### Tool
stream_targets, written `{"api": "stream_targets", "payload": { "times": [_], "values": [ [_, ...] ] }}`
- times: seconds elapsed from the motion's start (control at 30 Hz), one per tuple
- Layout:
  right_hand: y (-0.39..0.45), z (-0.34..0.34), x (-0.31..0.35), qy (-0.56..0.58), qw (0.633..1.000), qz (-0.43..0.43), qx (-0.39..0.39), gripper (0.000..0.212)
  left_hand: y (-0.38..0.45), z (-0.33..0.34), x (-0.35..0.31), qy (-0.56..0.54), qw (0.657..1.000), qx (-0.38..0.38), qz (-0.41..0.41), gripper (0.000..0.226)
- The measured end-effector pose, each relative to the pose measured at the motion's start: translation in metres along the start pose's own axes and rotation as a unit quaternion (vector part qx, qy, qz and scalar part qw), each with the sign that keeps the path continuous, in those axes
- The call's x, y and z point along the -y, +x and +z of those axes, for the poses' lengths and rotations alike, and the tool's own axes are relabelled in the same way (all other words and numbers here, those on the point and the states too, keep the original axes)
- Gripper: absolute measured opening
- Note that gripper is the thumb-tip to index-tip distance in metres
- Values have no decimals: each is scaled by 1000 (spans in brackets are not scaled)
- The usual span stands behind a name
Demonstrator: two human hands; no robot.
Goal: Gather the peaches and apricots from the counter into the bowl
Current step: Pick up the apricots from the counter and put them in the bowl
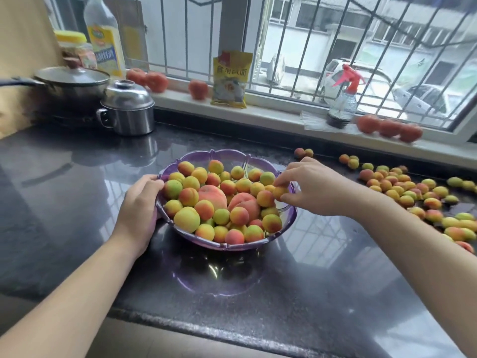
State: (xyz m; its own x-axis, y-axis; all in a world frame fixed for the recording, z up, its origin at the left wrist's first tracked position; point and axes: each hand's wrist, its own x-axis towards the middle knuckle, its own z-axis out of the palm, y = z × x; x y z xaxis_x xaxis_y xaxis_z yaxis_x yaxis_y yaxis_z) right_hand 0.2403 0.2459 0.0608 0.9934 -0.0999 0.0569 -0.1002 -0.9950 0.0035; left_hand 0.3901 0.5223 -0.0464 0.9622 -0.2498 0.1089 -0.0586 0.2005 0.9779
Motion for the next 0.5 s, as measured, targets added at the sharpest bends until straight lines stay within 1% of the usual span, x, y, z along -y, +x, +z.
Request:
{"api": "stream_targets", "payload": {
  "times": [0.07,0.3,0.37,0.4,0.43,0.5],
  "values": [
    [2,0,3,-30,999,-9,15,28,-1,1,-1,-5,1000,6,-5,23],
    [6,0,7,-61,998,-6,31,25,0,0,0,5,1000,7,3,23],
    [5,-2,6,-41,998,0,38,27,0,0,0,5,1000,9,2,21],
    [4,-4,4,-6,1000,9,27,28,0,-1,0,4,1000,10,3,22],
    [2,-5,0,41,999,25,-5,28,0,-1,1,7,1000,10,5,25],
    [2,-5,-12,134,981,80,-118,22,0,-2,2,14,1000,3,10,26]
  ]
}}
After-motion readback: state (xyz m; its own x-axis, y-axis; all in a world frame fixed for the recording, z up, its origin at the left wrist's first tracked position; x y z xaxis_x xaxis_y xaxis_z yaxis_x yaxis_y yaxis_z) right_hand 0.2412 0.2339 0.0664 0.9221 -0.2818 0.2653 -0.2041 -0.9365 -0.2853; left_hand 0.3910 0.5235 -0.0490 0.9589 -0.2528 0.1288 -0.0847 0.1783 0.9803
